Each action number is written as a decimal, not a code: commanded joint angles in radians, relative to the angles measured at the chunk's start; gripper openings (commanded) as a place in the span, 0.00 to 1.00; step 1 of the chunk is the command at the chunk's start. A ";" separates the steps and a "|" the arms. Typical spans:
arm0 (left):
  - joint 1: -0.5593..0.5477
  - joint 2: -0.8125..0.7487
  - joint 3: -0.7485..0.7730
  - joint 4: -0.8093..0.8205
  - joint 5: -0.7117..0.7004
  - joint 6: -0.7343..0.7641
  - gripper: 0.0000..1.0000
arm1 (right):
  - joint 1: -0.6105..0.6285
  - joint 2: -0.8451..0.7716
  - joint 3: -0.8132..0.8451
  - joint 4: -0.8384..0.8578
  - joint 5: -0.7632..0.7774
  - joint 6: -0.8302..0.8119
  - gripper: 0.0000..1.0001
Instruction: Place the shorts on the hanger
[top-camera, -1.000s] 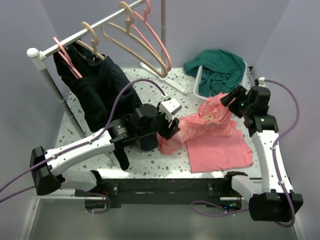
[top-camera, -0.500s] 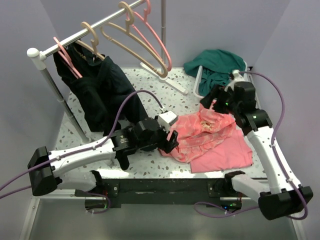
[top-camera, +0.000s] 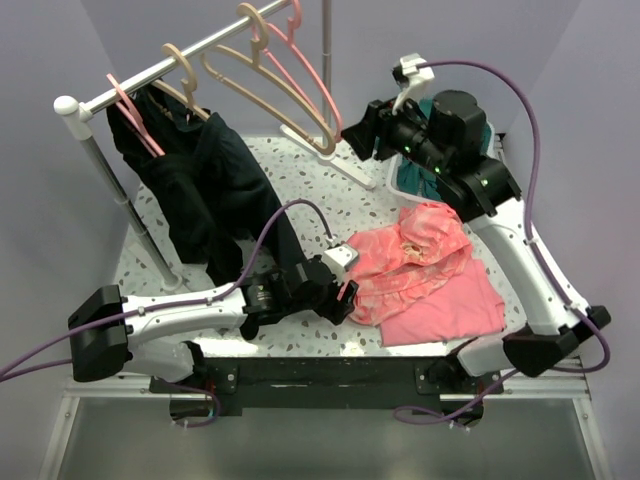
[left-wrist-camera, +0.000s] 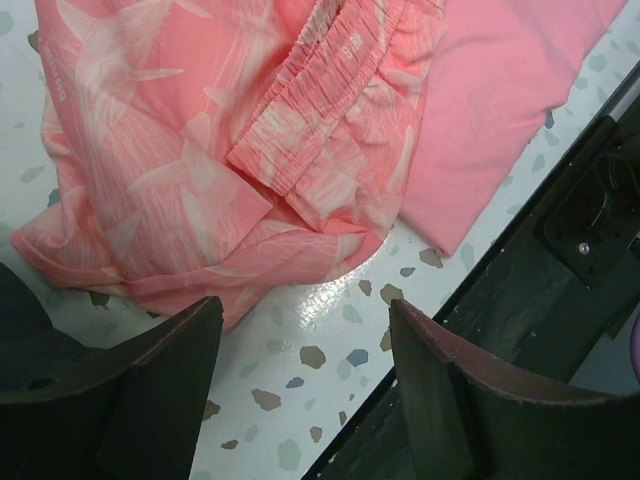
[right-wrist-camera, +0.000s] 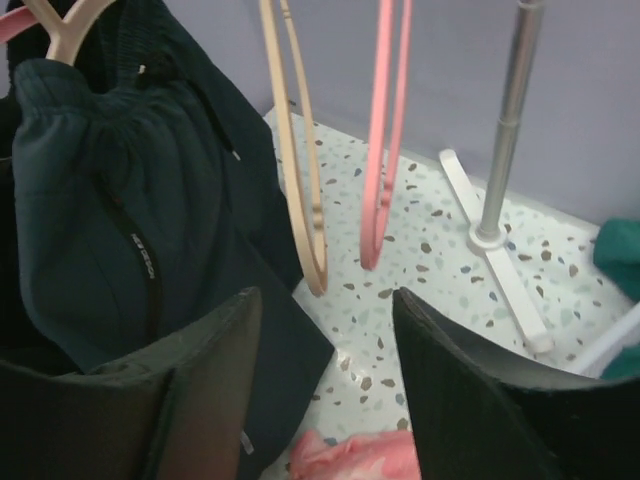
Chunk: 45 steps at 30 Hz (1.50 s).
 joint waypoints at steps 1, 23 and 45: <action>-0.004 0.007 0.012 0.037 -0.051 -0.039 0.72 | 0.023 0.119 0.153 0.023 -0.057 -0.069 0.48; -0.004 0.011 0.018 -0.012 -0.067 -0.044 0.71 | 0.123 0.458 0.526 -0.102 0.043 -0.166 0.47; -0.006 0.003 0.018 -0.006 -0.065 -0.039 0.69 | 0.126 0.402 0.515 0.018 0.047 -0.160 0.00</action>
